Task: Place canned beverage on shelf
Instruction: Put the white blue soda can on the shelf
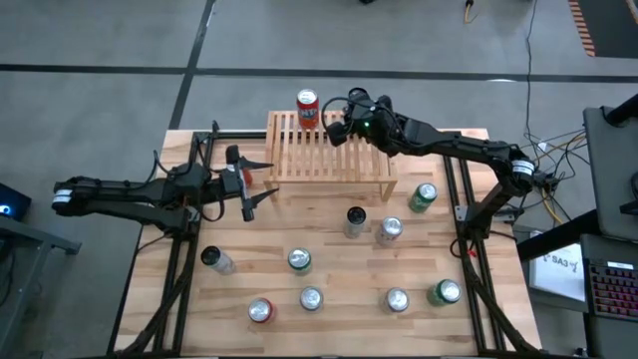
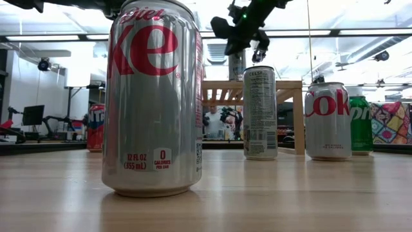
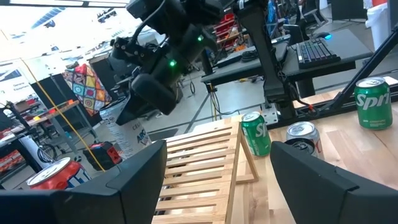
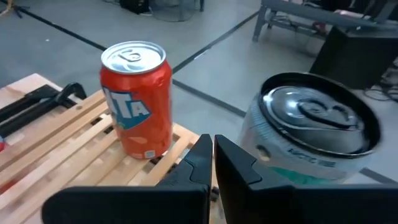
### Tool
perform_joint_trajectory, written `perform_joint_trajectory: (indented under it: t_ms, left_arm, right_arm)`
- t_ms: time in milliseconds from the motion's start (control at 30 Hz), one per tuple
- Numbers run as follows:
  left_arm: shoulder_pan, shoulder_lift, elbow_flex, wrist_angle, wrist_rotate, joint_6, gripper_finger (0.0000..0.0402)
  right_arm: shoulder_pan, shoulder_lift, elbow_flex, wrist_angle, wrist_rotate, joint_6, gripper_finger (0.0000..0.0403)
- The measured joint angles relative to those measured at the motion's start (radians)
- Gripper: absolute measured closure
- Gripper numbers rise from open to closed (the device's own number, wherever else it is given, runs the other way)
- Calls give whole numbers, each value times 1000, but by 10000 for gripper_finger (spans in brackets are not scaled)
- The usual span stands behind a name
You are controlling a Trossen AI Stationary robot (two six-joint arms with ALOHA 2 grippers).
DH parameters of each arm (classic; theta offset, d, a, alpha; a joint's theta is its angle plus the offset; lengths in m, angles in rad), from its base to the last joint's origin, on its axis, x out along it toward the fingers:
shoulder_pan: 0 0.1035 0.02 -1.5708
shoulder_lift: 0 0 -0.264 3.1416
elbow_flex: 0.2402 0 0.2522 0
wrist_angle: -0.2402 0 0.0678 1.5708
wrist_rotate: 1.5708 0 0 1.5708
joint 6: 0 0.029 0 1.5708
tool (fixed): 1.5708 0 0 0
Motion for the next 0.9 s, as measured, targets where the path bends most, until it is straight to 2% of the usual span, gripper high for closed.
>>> perform_joint_trajectory:
  t_ms: [367,733,900]
  left_arm:
    - [0,1,0,0,0,0,130]
    - [0,0,0,0,0,0,130]
    - [0,0,0,-1,0,0,130]
  right_arm:
    - [-2,1,-2,-4,72,-14,394]
    - [17,9,18,-3,63,-22,394]
    - [61,-14,70,-123,20,-19,394]
